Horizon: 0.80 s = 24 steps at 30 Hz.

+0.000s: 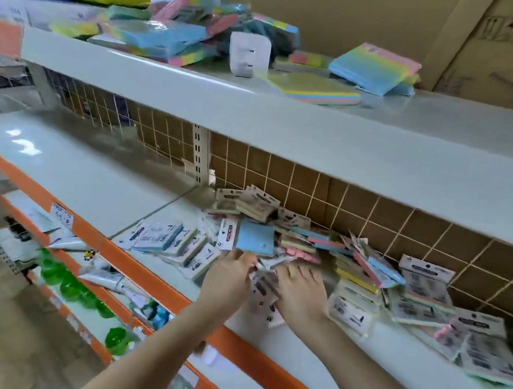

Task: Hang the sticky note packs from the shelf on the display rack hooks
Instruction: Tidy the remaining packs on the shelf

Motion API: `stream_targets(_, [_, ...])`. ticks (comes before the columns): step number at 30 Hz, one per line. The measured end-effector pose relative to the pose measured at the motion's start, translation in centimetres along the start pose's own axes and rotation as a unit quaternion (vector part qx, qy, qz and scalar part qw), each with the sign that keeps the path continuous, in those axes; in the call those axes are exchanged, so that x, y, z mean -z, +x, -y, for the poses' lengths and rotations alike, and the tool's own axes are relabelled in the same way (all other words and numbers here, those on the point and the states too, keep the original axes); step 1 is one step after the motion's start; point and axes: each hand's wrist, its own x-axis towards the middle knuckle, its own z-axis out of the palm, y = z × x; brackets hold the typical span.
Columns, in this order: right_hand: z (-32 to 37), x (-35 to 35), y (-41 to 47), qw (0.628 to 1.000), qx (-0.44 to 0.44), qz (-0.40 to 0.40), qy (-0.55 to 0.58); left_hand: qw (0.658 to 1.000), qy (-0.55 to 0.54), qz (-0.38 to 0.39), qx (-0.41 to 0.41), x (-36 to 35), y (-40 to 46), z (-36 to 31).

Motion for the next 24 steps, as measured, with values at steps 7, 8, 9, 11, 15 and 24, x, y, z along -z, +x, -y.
stream_targets(7, [1.5,-1.0,0.1,0.997,-0.058,-0.021,0.036,0.994,0.083,0.017,-0.075,-1.3,3.8,3.5])
stream_targets(8, [1.6,-1.2,-0.1,0.996,-0.069,-0.032,0.053,0.993,0.090,0.016,-0.079,-1.6,3.8,3.8])
stream_targets(9, [1.7,-1.2,-0.2,0.993,-0.080,-0.040,0.072,0.992,0.093,0.009,-0.083,-1.9,3.8,4.0])
stream_targets(11, [2.1,-1.2,-0.5,0.988,-0.097,-0.048,0.109,0.991,0.098,-0.014,-0.092,-2.3,3.6,4.2])
stream_targets(15, [2.9,-1.5,-0.9,0.977,-0.131,-0.076,0.153,0.987,0.113,-0.040,-0.111,-2.6,3.4,4.4])
stream_targets(24, [4.1,-1.9,-1.6,0.955,-0.157,-0.190,0.168,0.981,0.010,-0.114,-0.156,-2.7,3.5,5.0])
